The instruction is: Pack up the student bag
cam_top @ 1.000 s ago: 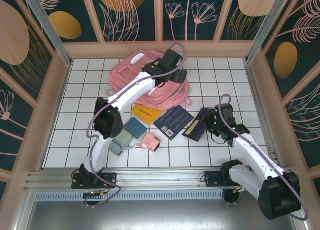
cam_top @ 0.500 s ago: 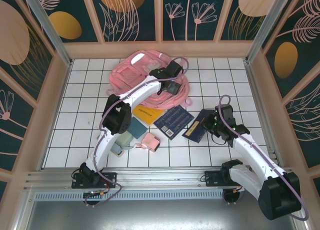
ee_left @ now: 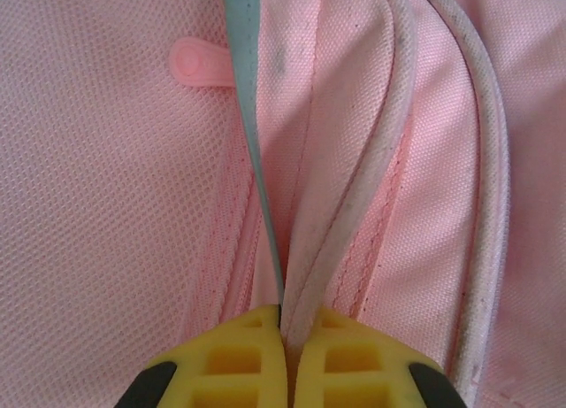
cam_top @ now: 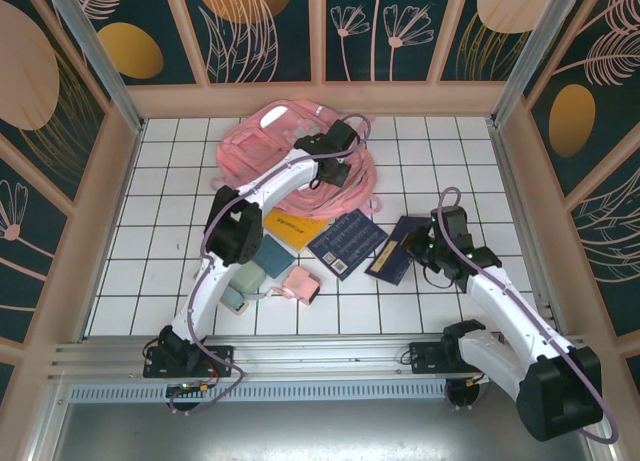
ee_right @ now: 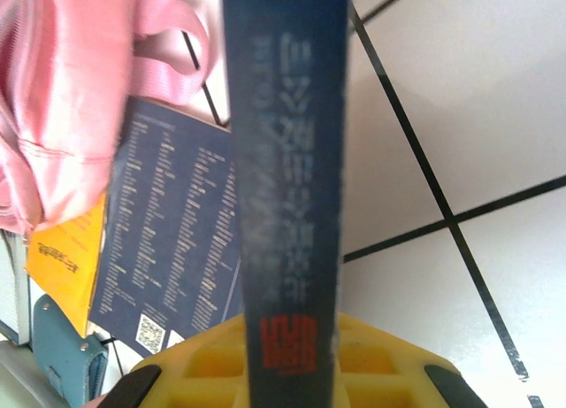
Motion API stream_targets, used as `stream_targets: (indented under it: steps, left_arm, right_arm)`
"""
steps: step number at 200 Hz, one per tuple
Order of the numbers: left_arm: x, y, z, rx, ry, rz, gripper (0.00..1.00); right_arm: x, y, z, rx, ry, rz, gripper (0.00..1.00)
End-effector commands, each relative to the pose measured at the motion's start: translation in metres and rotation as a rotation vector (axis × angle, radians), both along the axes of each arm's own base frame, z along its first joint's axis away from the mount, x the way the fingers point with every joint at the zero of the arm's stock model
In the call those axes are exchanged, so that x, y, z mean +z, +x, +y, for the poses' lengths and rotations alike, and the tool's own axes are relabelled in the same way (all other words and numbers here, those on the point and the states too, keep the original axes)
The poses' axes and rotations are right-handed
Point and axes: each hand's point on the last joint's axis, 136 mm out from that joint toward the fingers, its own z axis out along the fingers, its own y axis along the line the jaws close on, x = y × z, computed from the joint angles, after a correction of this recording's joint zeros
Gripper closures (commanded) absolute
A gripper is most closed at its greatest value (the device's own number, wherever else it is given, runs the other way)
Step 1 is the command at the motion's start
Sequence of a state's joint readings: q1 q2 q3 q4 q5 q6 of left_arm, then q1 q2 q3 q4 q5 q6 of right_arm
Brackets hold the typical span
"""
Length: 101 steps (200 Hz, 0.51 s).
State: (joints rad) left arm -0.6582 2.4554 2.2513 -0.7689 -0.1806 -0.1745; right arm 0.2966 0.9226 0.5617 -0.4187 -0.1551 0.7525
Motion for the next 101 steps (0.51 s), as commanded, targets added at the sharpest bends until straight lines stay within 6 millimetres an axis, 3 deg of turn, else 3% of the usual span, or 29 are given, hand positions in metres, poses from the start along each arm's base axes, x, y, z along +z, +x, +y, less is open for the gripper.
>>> stream_targets:
  steps: [1,58,80,101]
  left_arm:
    - [0.039,0.027,0.015,0.037,-0.047,-0.089,1.0]
    - [0.196,0.039,0.042,0.093,-0.346,-0.293,1.0]
    - [0.235,0.036,0.049,0.06,-0.469,-0.297,1.0]
    - [0.254,0.032,0.051,0.018,-0.518,-0.298,1.0]
  right_arm:
    - [0.043,0.014,0.0,0.022,-0.028,-0.112,1.0]
    - [0.134,0.04,0.022,0.092,0.062,-0.277,1.0]
    - [0.157,0.056,0.036,0.115,0.13,-0.302,1.0]
    - [0.175,0.075,0.05,0.134,0.227,-0.334,1.0]
